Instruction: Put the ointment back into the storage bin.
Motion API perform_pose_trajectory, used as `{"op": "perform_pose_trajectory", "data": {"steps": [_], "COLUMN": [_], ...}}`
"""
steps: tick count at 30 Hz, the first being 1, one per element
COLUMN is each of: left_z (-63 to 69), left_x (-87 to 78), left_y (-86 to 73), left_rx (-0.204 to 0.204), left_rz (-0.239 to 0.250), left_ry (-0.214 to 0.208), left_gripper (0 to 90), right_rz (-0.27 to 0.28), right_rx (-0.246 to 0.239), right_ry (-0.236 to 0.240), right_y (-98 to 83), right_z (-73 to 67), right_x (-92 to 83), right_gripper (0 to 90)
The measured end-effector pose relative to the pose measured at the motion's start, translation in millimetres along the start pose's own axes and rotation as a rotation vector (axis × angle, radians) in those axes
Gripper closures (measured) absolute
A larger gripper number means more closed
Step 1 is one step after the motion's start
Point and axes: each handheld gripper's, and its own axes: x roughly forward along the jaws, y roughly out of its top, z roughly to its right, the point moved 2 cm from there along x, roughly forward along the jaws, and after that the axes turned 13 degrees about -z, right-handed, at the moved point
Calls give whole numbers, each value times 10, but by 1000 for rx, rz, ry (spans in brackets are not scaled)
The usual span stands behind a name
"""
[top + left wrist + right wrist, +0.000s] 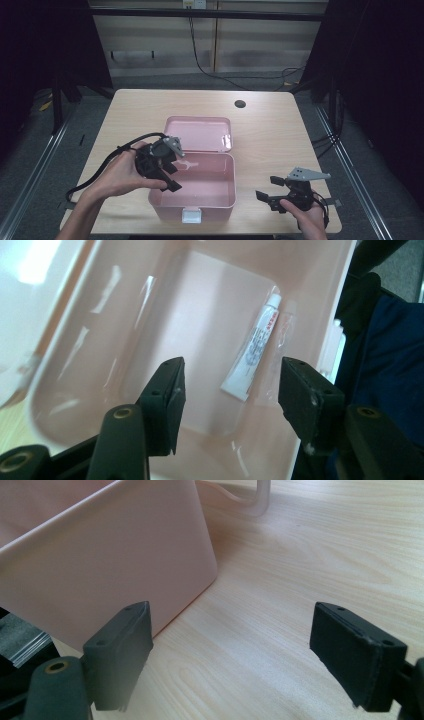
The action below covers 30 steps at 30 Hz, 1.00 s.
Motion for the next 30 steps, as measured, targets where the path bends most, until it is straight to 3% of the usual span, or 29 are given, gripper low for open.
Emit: {"op": "perform_pose_trajectory", "data": {"steps": [11,13,15,17,22,30], "left_z": [-40,-51,-93,-133,-189,-268], "left_x": [-80,-103,-141,-150,-61,121], "left_y": [-443,-504,-581,-668,-862,-1077], "left_rx": [-65,-84,-115,-136,-151,-212], "left_rz": [71,95,139,136,117,170], "left_ry": [37,34,58,51,48,60], "left_gripper": [408,396,400,385,384,368], "right_rz": [1,1,0,-4,-3,-6], "right_rx": [4,6,7,8,5,6], "right_ry": [-1,-2,-3,-7,-5,-8], "right_y": [1,-1,0,3,3,3], "right_z": [-3,0,4,5,1,2], "right_x": [1,0,5,13,18,22], "right_gripper": [171,171,170,170,170,170]}}
